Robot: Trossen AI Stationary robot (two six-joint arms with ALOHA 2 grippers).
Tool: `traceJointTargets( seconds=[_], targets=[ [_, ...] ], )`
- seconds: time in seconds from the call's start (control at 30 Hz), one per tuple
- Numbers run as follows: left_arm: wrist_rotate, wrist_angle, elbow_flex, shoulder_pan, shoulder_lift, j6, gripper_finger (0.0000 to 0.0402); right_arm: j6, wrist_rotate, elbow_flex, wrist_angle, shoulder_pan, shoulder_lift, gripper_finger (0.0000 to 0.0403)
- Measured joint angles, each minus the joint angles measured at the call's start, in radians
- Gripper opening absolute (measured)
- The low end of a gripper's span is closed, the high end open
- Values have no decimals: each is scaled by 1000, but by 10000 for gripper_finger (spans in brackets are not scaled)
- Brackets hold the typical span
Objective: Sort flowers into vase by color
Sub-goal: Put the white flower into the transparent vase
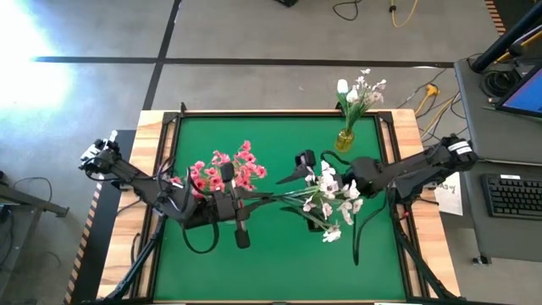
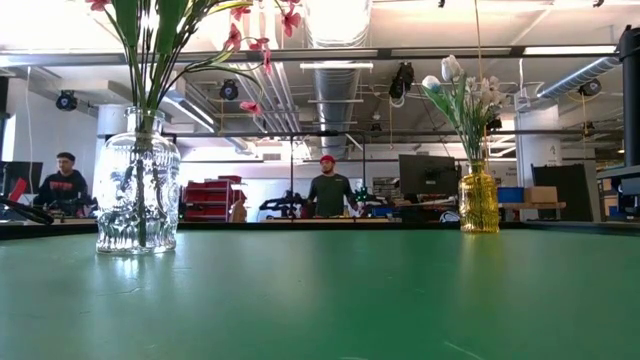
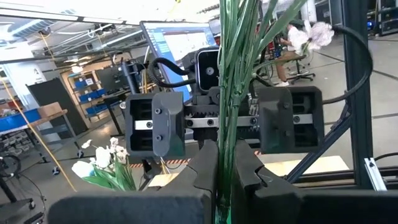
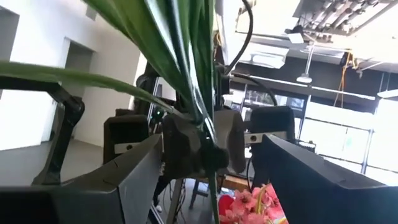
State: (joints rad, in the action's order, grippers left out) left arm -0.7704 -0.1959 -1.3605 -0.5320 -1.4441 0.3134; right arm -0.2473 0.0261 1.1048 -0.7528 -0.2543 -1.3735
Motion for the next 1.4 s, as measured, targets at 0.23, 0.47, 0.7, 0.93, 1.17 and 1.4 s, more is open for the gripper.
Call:
traceJointTargets(
  seconds=[0.23, 0.47, 0.7, 0.93, 1.17, 1.4],
  targets=[
    [0, 1, 1, 4, 0, -4, 0, -26, 0, 111, 47, 5, -87, 240],
    [-6, 4, 1, 4, 0, -5, 0, -42, 1, 138, 44, 13, -109, 144],
    [-10, 7, 2, 4, 0, -9, 0, -55, 8, 138, 41, 13, -108, 52],
    [-7, 14, 1, 3, 2, -10, 36, -27, 1, 152, 89, 13, -98, 56],
    [-7, 87, -32, 2, 3, -9, 113, 0, -42, 193, 257, 14, -49, 57],
    [-11, 229, -126, -18, 8, -60, 158, -14, -178, 275, 575, 13, 42, 57]
  ],
)
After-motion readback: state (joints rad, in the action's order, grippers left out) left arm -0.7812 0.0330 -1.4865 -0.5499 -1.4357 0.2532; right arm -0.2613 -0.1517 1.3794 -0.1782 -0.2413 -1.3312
